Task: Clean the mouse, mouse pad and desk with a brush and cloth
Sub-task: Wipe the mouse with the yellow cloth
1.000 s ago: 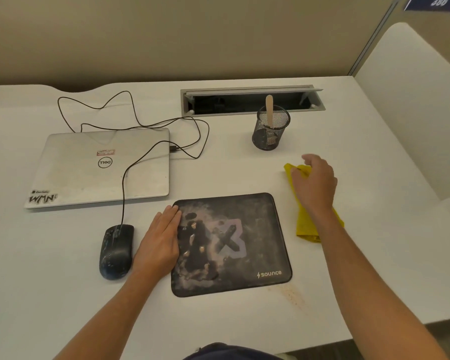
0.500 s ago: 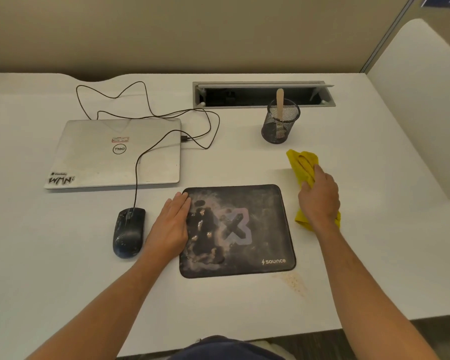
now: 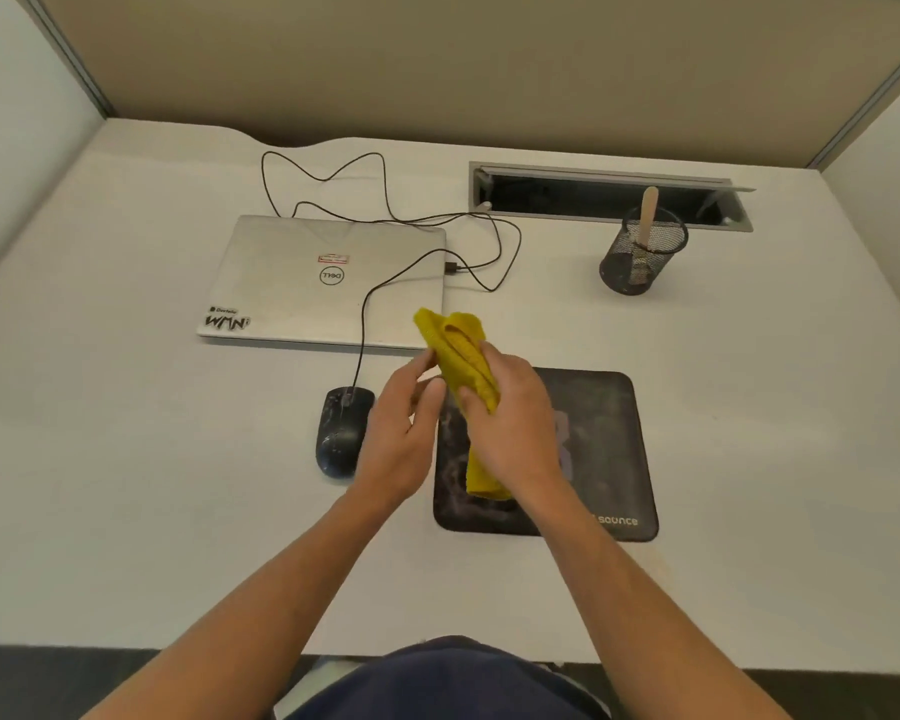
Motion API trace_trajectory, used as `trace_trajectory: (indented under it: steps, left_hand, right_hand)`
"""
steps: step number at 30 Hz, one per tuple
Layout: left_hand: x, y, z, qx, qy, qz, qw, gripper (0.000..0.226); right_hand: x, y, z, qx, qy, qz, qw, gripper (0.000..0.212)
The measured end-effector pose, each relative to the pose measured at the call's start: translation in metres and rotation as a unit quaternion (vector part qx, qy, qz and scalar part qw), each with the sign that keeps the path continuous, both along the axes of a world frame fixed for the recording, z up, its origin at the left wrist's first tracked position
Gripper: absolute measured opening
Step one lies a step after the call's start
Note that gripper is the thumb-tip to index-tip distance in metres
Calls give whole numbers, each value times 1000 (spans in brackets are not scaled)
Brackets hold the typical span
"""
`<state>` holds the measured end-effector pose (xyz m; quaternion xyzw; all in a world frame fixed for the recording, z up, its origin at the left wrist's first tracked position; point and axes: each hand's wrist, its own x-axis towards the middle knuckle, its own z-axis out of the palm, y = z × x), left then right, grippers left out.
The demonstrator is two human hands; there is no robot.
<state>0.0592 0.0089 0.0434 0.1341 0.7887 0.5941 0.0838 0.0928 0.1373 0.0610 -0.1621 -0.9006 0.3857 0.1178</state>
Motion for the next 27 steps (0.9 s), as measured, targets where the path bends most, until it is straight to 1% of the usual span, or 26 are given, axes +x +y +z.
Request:
trace_trajectory:
  steps: [3,5,6,9,12,14,16,18,19,22,24,27]
  left_hand:
    - [-3,-20,11,66,-53,43,995,41]
    - [-5,-32,17,97,-84,70,989,34]
    - [-6,-37,19,98,-90,84,988,29]
    - [-11,-55,21,67,-100,145,982,20]
    - [-23,-79,17,36,-119,199,972,17]
    - [-31,-96,12,10,-120,211,970,19]
    - [-41,-113,7,-46,-113,210,970,28]
    - [-53,-127,2,-119,-90,192,970,38]
    - [-59,-132,0,-146,-74,172,971,41]
    - [-75,-139,-4,-205,-45,79,975,54]
    - [-85,-136,-6,-233,-44,16,971,54]
    - [-98,-128,-10,-265,-36,-64,961,49]
  right_hand:
    - [-6,-34,1,-2,8,61,998,43]
    - [-8,-56,1,-9,11,101,995,39]
    - [-8,-67,1,-14,10,120,993,40]
    - [-7,-89,4,-38,-3,190,981,52]
    - [-7,-95,1,-65,-32,256,964,65]
    - [-6,-93,-3,-79,-48,255,962,73]
    - [-6,-90,-10,-99,-35,210,972,71]
    - [-8,-83,-21,-87,-38,154,983,67]
    - [-10,-78,-28,-69,-58,143,986,69]
    - [-16,-71,-46,-4,-131,179,975,84]
    - [-23,-71,-53,29,-151,207,966,94]
    - [-33,-73,-58,85,-157,246,953,102]
